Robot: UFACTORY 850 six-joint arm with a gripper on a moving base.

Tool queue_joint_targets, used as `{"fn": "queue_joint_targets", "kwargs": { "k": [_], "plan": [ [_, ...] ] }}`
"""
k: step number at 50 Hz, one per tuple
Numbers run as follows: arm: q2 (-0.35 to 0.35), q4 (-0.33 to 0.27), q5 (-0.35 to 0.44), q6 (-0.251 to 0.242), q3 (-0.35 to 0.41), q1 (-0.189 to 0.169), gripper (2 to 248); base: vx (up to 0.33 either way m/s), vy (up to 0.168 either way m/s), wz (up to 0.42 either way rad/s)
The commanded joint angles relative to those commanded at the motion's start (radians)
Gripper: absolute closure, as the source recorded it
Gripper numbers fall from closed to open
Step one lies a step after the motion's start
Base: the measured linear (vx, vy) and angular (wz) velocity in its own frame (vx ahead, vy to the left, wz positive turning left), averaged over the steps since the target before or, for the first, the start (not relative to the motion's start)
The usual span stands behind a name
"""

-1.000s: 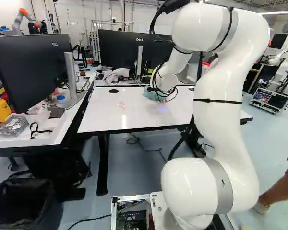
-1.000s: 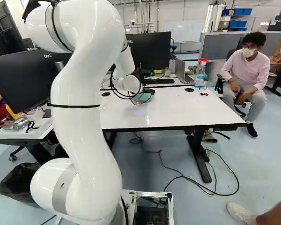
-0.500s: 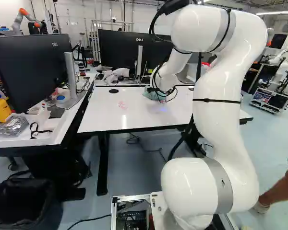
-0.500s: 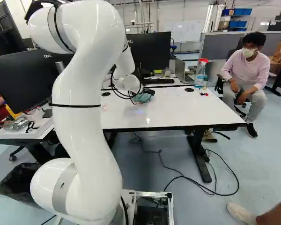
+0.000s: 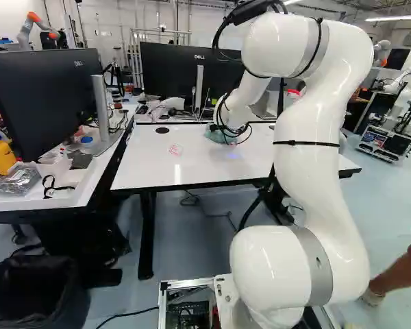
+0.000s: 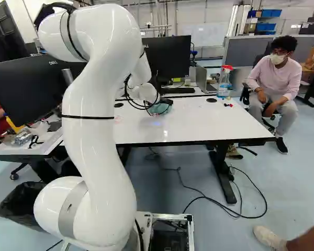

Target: Clean the table with the green towel

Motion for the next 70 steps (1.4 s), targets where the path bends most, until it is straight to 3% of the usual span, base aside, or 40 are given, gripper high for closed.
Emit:
{"fn": "queue_joint_targets", "kwargs": {
  "k": [25,26,31,32,36,37,41,42,46,47,52,53,70],
  "plan": [
    [-0.006,0.000,-0.016,0.000,-0.008,0.000,5,0.000,0.000,0.000],
    [-0.006,0.000,-0.016,0.000,-0.008,0.000,41,0.000,0.000,0.000],
    [-0.006,0.000,-0.016,0.000,-0.008,0.000,41,0.000,0.000,0.000],
    [-0.006,0.000,-0.016,0.000,-0.008,0.000,78,0.000,0.000,0.000],
    [-0.006,0.000,-0.016,0.000,-0.008,0.000,78,0.000,0.000,0.000],
    [-0.006,0.000,-0.016,0.000,-0.008,0.000,117,0.000,0.000,0.000],
    [-0.006,0.000,-0.016,0.000,-0.008,0.000,117,0.000,0.000,0.000],
    [-0.006,0.000,-0.016,0.000,-0.008,0.000,155,0.000,0.000,0.000],
    [-0.006,0.000,-0.016,0.000,-0.008,0.000,155,0.000,0.000,0.000],
    [-0.006,0.000,-0.016,0.000,-0.008,0.000,187,0.000,0.000,0.000],
    [-0.006,0.000,-0.016,0.000,-0.008,0.000,187,0.000,0.000,0.000],
    [-0.006,0.000,-0.016,0.000,-0.008,0.000,199,0.000,0.000,0.000],
    [0.009,0.000,-0.016,0.000,-0.004,0.001,199,0.000,0.000,0.000]
  ]
}}
